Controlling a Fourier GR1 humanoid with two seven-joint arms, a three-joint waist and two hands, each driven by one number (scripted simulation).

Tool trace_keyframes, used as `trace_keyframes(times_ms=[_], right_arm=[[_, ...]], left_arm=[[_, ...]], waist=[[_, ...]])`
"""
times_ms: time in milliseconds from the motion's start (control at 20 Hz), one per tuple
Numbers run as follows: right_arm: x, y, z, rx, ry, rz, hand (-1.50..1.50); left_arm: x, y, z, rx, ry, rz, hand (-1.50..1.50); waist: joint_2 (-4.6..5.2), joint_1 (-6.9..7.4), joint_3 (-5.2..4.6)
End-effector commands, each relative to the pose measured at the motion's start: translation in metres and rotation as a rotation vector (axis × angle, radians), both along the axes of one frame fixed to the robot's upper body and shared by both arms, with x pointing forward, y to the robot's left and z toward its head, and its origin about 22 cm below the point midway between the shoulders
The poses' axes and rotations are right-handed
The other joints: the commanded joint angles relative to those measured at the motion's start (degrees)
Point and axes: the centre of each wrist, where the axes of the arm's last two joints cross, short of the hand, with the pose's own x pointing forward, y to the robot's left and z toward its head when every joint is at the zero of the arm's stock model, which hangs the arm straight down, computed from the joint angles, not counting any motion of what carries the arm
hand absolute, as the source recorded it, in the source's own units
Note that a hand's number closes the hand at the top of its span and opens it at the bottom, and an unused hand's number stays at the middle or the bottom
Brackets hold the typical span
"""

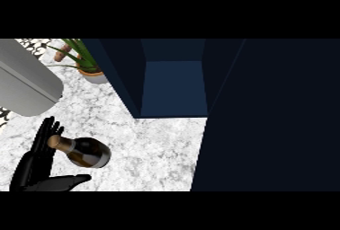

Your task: Pick up the wine, place it into the cabinet and close the cabinet

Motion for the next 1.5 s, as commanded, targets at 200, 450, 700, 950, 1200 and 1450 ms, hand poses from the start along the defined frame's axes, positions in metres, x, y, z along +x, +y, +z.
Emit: trace_keyframes(times_ms=[200,450,700,950,1200,1450], right_arm=[[-0.028,-0.004,0.015,0.027,-0.096,-0.048,-1.5],[-0.035,-0.017,0.019,-0.007,-0.092,-0.036,-1.5],[-0.04,-0.016,0.019,0.013,-0.095,-0.027,-1.5],[-0.033,-0.013,0.018,0.008,-0.106,-0.038,-1.5],[-0.029,-0.014,0.016,-0.008,-0.107,-0.07,-1.5],[-0.032,-0.018,0.016,-0.027,-0.109,-0.049,-1.5]], left_arm=[[-0.003,0.002,-0.046,0.028,-0.001,0.007,-1.5],[0.011,0.001,-0.058,-0.056,0.059,-0.02,-1.5],[0.006,0.017,-0.071,-0.11,0.073,-0.074,-1.5],[0.018,0.006,-0.081,-0.135,0.081,-0.098,-1.5],[0.016,-0.01,-0.094,-0.11,0.054,-0.098,-1.5],[0.029,-0.023,-0.093,-0.191,0.008,-0.065,-1.5]], waist=[[-0.02,0.01,-0.06],[0.02,-0.19,0.02],[-0.04,-0.27,-0.01],[0.06,0.09,0.01],[0.06,0.13,0.03],[0.07,0.21,0.07]])
